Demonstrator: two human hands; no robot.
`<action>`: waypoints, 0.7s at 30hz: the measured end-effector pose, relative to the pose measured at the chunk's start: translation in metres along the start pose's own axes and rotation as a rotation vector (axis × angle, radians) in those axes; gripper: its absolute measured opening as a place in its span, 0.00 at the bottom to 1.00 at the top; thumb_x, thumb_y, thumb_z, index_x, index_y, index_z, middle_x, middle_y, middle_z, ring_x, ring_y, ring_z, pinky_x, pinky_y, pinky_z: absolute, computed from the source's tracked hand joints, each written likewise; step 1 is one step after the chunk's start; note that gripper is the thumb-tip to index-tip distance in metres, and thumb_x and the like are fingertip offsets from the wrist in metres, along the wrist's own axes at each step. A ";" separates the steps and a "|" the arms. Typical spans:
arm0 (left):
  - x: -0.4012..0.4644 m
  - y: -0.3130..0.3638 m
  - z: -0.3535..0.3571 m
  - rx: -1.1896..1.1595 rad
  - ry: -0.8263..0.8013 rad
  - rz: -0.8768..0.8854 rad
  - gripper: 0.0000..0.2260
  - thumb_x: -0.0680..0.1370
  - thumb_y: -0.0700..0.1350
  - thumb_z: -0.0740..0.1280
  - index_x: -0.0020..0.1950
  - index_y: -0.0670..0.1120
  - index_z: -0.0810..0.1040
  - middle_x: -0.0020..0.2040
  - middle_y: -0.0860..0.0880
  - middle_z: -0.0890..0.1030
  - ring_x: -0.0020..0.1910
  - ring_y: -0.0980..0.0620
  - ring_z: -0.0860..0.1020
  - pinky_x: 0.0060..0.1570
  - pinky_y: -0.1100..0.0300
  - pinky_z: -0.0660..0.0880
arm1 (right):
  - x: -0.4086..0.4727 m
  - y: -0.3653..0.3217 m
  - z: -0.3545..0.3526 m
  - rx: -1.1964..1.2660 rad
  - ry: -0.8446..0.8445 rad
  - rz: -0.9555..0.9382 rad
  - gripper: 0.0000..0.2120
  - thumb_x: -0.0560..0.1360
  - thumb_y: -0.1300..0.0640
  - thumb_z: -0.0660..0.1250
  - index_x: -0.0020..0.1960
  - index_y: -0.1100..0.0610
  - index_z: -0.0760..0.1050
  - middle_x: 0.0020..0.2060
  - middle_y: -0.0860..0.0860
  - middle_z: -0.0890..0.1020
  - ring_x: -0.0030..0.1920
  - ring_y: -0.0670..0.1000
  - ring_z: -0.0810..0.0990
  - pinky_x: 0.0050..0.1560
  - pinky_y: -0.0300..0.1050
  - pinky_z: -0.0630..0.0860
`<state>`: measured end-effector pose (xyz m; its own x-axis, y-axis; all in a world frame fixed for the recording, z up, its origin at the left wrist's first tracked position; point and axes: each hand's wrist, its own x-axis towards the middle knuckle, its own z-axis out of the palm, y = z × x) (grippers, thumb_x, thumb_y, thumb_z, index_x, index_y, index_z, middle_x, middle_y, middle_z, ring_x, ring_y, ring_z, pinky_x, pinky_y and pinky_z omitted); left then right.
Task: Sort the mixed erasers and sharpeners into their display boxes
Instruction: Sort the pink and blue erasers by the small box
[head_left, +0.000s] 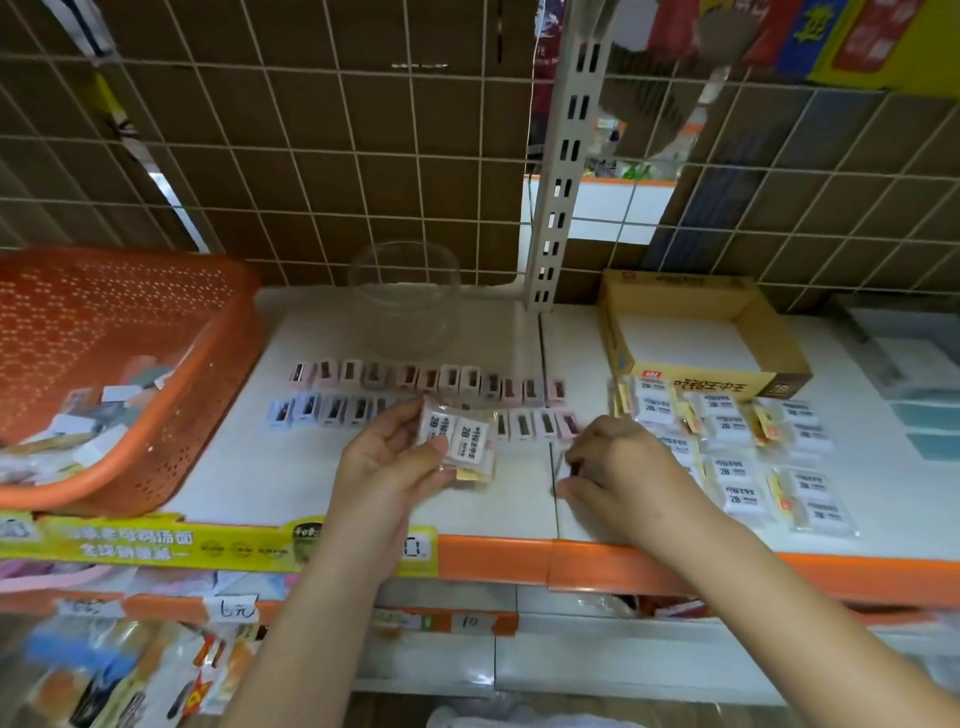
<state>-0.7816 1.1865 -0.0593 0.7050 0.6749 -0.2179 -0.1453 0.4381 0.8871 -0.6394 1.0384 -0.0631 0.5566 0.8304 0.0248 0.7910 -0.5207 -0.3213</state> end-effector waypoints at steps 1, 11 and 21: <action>-0.001 0.000 0.003 -0.030 -0.001 0.004 0.12 0.74 0.29 0.62 0.51 0.44 0.75 0.46 0.45 0.82 0.45 0.48 0.81 0.35 0.63 0.79 | -0.002 -0.001 -0.002 0.051 0.071 -0.014 0.13 0.72 0.53 0.69 0.53 0.60 0.80 0.51 0.54 0.78 0.56 0.54 0.74 0.54 0.36 0.66; -0.009 -0.021 0.084 -0.005 -0.118 0.034 0.10 0.73 0.30 0.65 0.49 0.43 0.74 0.45 0.44 0.82 0.44 0.48 0.81 0.42 0.61 0.78 | -0.013 -0.008 -0.038 1.126 0.293 0.253 0.05 0.69 0.66 0.70 0.42 0.58 0.76 0.36 0.57 0.77 0.37 0.51 0.74 0.36 0.38 0.72; 0.003 -0.047 0.113 0.953 -0.391 0.504 0.12 0.76 0.40 0.66 0.59 0.49 0.78 0.54 0.55 0.73 0.55 0.58 0.71 0.54 0.74 0.65 | -0.055 0.082 -0.074 1.048 0.400 0.405 0.10 0.72 0.69 0.65 0.51 0.60 0.77 0.34 0.50 0.81 0.33 0.42 0.79 0.36 0.32 0.76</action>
<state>-0.6942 1.1012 -0.0562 0.9076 0.3425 0.2430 -0.0049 -0.5700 0.8216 -0.5859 0.9355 -0.0207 0.9048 0.4252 -0.0226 0.0509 -0.1607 -0.9857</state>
